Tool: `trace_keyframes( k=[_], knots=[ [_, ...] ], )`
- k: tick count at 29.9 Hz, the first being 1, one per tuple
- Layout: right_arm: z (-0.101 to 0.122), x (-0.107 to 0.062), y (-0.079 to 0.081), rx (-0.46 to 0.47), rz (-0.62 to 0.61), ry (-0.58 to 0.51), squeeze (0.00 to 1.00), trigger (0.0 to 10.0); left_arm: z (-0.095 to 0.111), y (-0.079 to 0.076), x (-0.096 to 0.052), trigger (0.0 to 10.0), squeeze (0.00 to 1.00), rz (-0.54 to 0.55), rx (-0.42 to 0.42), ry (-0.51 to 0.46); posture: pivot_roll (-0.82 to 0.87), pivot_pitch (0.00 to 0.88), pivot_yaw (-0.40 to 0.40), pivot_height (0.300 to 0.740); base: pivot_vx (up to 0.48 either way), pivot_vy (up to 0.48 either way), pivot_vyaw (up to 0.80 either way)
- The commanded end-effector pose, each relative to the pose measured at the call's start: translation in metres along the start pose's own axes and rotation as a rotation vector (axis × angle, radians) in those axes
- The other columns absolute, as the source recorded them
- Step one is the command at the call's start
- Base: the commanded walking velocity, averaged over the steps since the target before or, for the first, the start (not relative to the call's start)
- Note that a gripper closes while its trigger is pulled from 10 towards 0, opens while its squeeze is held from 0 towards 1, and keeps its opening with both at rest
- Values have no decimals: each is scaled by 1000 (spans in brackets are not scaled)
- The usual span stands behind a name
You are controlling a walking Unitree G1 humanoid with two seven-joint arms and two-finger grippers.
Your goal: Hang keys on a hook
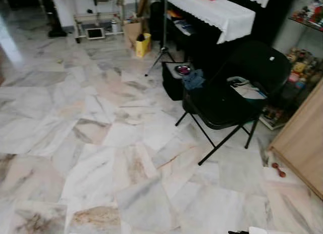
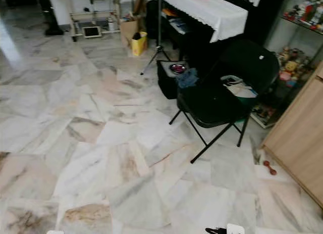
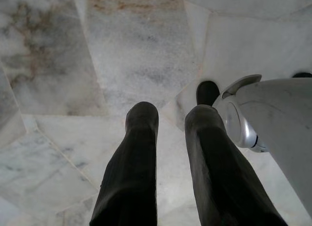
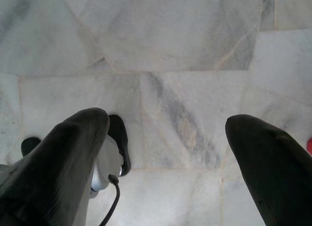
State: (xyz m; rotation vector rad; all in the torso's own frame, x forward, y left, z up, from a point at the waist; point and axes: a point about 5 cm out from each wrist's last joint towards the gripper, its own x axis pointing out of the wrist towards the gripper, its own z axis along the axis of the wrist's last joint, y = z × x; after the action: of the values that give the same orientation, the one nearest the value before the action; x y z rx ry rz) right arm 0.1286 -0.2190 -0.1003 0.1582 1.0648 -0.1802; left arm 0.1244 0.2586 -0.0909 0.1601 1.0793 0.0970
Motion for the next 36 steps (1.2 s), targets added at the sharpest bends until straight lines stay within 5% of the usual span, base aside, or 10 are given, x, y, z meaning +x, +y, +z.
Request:
trace_keyframes(
  k=[1, 17, 29, 36],
  knots=[
    [-2, 0, 1, -11, 2, 8, 0, 10000, -12, -3, -2, 10000, 0, 2, 38, 47, 101, 0, -35, 740, 0, 0, -719],
    [-17, 0, 17, 8, 8, 42, 0, 10000, -7, 14, -3, 10000, 0, 30, 121, 60, 97, 0, 38, 740, 0, 0, -718],
    [-17, -2, 5, 6, -24, 48, 0, 10000, -3, 10, -1, 10000, 0, 14, 174, 59, 100, 0, 3, 740, 0, -78, -709],
    [-13, -2, 1, 3, -29, 44, 0, 10000, -7, 9, -2, 10000, 0, 22, 134, 75, 90, 0, -2, 740, 0, -343, -708]
  ],
)
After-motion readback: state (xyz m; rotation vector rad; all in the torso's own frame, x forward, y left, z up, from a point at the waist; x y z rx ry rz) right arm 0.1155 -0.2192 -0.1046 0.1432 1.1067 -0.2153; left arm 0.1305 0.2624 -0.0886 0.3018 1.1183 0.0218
